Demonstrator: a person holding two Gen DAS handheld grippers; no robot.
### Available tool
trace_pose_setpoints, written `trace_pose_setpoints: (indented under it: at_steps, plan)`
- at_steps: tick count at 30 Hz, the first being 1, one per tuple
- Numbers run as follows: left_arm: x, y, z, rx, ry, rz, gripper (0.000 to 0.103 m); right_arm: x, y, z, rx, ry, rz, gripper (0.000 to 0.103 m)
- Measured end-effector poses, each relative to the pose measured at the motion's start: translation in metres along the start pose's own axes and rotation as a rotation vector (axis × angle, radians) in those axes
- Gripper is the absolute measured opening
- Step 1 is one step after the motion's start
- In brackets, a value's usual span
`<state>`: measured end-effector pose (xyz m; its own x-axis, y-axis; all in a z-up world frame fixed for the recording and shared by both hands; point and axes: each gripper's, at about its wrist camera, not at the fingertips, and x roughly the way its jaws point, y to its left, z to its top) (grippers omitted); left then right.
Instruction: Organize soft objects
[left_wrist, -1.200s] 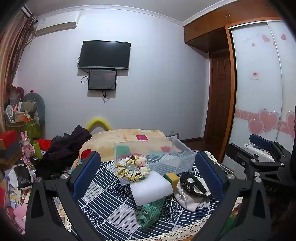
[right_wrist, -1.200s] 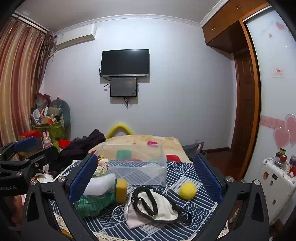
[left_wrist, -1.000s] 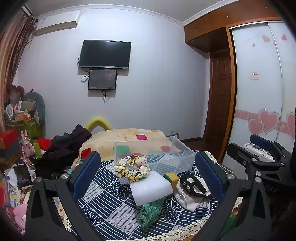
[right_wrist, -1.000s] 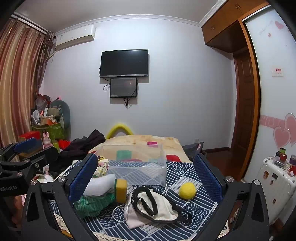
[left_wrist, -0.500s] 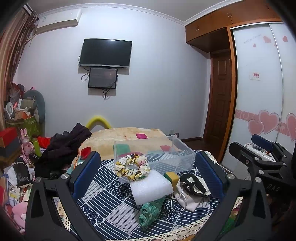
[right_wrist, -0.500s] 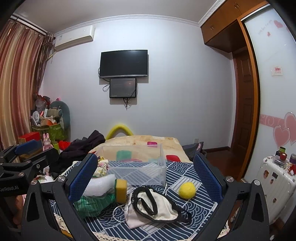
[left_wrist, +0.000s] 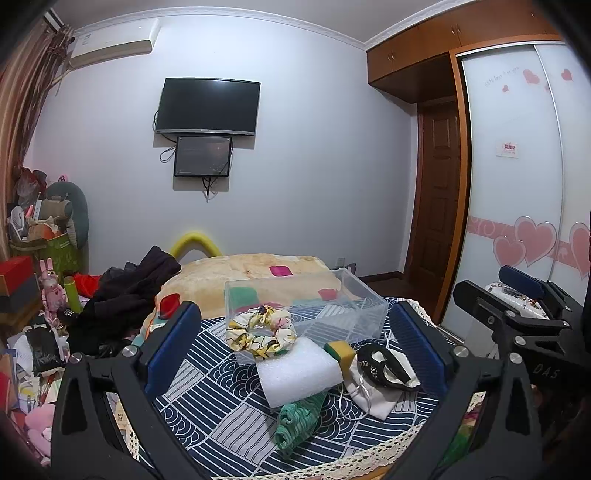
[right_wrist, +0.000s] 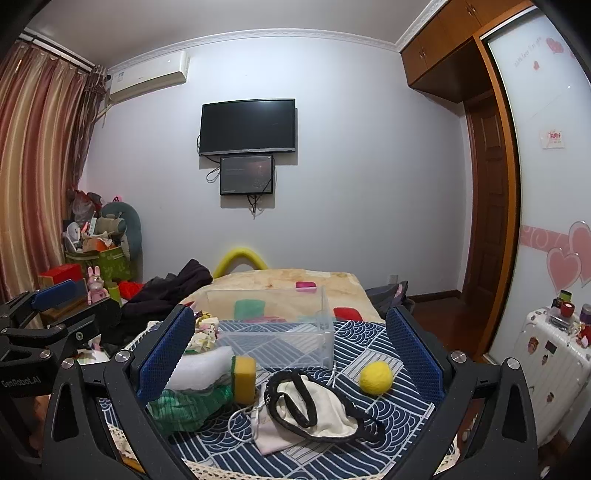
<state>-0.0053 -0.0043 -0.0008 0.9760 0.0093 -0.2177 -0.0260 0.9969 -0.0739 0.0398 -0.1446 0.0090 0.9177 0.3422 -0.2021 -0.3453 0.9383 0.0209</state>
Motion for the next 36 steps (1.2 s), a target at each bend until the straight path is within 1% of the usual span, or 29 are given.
trace_pose_setpoints:
  at_steps: [28,32,36]
  plan:
    - [-0.001,-0.001,0.000,-0.003,-0.004,-0.005,0.103,-0.003,0.005,-0.003,0.002,0.002,0.010,0.103]
    - [0.001,-0.002,0.001,0.000,0.002,-0.017,0.103,0.001,0.004,-0.004,0.007,0.014,0.014,0.103]
    - [0.009,-0.002,0.000,-0.004,0.025,-0.044,0.103,0.010,-0.003,-0.008,0.017,0.040,-0.001,0.103]
